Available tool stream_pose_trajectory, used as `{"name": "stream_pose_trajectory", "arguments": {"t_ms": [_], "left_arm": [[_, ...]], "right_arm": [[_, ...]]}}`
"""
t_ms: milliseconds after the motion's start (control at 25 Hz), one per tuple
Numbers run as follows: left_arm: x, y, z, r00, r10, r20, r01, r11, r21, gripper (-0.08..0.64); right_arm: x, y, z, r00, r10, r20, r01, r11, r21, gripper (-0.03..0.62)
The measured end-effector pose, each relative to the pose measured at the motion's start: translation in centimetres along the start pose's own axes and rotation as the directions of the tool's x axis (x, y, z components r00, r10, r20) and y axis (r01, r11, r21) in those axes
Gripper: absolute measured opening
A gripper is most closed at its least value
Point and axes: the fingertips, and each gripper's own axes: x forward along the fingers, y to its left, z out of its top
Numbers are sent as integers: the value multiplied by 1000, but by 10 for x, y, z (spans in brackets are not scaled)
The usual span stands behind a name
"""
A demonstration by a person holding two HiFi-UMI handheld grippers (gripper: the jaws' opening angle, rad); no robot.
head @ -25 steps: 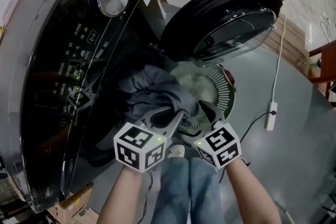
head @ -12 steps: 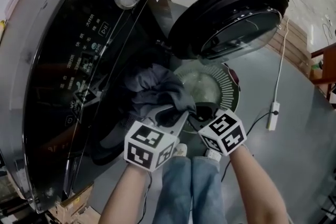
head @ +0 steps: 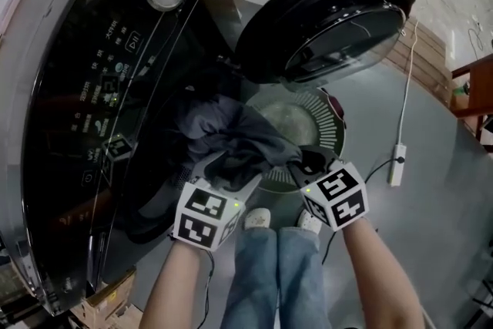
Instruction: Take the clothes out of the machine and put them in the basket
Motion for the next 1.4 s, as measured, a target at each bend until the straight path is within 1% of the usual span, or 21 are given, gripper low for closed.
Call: {"name": "stream_pose_trajectory", "arguments": {"t_ms": [40, 120, 200, 240, 320, 400, 480, 560, 640, 800, 840, 880, 920, 1040, 1080, 1160, 1280, 1320, 1400], "left_arm": [[-1, 4, -3, 1000, 16, -13, -16, 1000, 26, 302], [-3, 16, -12, 997, 64, -53, -58, 993, 102, 305], [-8, 34, -25, 986, 137, -98, -119, 978, 173, 305], [-11, 44, -31, 978, 177, -111, -153, 969, 194, 305], [-17, 67, -37, 961, 250, -116, -224, 953, 203, 305], [-20, 89, -42, 941, 319, -115, -298, 940, 168, 305], [-23, 111, -48, 912, 391, -126, -377, 918, 123, 305], [-25, 129, -51, 875, 464, -138, -452, 885, 111, 305], [-22, 142, -57, 840, 517, -166, -501, 856, 128, 312], [-9, 166, -67, 773, 600, -208, -573, 800, 180, 400], [-6, 172, -69, 759, 615, -214, -584, 788, 193, 415], [-1, 177, -70, 751, 621, -223, -587, 783, 204, 431], [4, 181, -73, 748, 620, -236, -582, 784, 214, 445], [20, 192, -82, 749, 598, -284, -544, 801, 251, 521], [24, 194, -85, 750, 591, -295, -531, 806, 264, 537], [32, 199, -91, 753, 579, -312, -506, 813, 288, 555], [47, 208, -96, 757, 567, -325, -479, 819, 316, 557], [51, 210, -96, 762, 558, -328, -467, 825, 318, 557], [58, 211, -98, 783, 521, -340, -432, 849, 305, 555]], "right_arm": [[-1, -1, -3, 1000, -3, -8, 3, 1000, 4, 51], [-1, -3, -8, 1000, -8, -19, 8, 1000, 6, 51], [-1, -4, -11, 1000, -16, -25, 16, 1000, 11, 51], [0, -5, -12, 999, -17, -27, 17, 1000, 16, 51], [0, -6, -13, 999, -15, -29, 15, 1000, 19, 51], [1, -7, -14, 999, -11, -36, 12, 1000, 15, 51], [3, -8, -16, 999, -9, -45, 9, 1000, 11, 52], [4, -9, -18, 999, -8, -54, 9, 1000, 10, 52], [6, -10, -20, 998, -7, -63, 8, 1000, 9, 52], [10, -15, -25, 996, -21, -87, 22, 1000, 12, 52], [11, -17, -27, 995, -33, -96, 34, 999, 10, 52], [13, -20, -29, 993, -50, -105, 51, 999, 5, 52], [16, -24, -31, 991, -70, -116, 70, 998, -5, 52], [23, -33, -39, 982, -132, -136, 128, 991, -39, 52], [26, -35, -43, 978, -150, -142, 145, 988, -45, 52], [33, -40, -51, 972, -174, -158, 170, 985, -43, 52], [46, -49, -61, 964, -192, -182, 187, 981, -43, 52], [51, -51, -64, 963, -194, -188, 189, 981, -44, 52], [58, -53, -73, 961, -193, -201, 188, 981, -41, 52]]}}
